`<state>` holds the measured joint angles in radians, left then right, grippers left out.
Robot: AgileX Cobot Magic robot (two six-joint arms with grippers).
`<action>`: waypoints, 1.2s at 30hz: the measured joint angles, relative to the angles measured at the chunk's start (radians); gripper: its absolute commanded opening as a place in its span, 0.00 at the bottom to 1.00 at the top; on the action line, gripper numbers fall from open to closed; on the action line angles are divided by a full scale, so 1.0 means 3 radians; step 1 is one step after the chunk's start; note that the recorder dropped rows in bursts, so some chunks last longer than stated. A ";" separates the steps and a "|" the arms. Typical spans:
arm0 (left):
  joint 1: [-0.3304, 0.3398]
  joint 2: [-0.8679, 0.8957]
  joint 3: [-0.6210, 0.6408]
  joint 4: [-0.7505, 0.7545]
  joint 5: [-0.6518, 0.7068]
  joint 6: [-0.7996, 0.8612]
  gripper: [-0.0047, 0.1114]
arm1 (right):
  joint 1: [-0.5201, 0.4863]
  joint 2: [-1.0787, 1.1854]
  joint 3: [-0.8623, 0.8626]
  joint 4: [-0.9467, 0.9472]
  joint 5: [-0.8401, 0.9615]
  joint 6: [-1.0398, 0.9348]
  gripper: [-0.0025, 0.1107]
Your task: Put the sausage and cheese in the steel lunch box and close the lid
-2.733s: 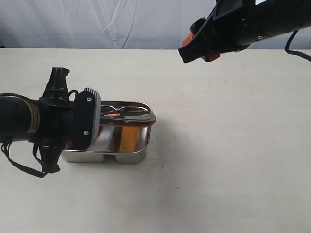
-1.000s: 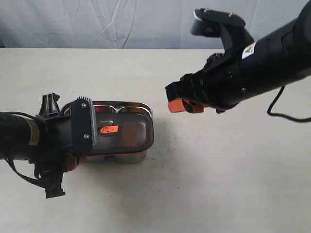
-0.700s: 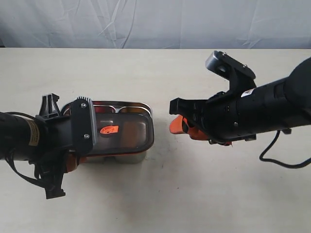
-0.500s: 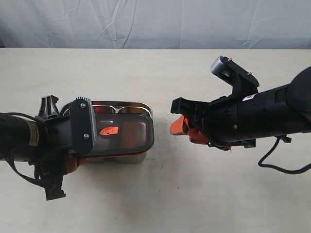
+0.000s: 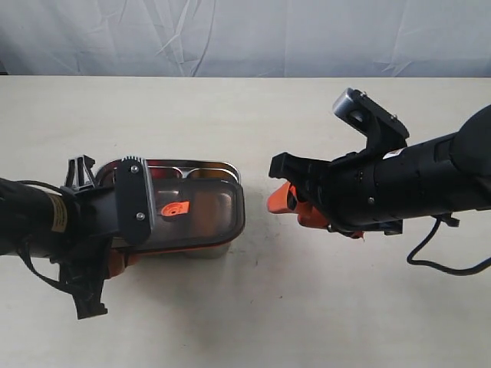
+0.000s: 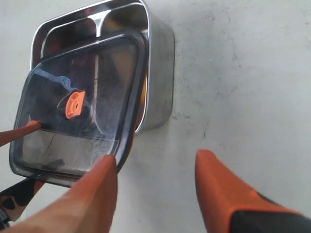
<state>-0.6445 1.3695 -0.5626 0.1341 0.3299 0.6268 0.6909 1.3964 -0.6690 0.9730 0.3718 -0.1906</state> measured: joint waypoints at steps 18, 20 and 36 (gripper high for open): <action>0.0000 0.0075 0.0000 0.0269 -0.0033 0.0005 0.47 | 0.0000 0.0000 0.0000 0.0013 0.0077 -0.0058 0.45; 0.0000 0.0075 0.0000 0.0269 -0.0033 0.0005 0.50 | 0.0000 0.0000 0.0000 0.0013 0.0077 -0.0058 0.45; 0.0031 0.0106 0.0000 0.0685 -0.0052 -0.0478 0.52 | 0.0000 0.0000 0.0000 0.0013 0.0082 -0.0093 0.45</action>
<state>-0.6353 1.4014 -0.5626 0.3395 0.3144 0.4835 0.6909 1.3964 -0.6690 0.9768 0.3962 -0.2184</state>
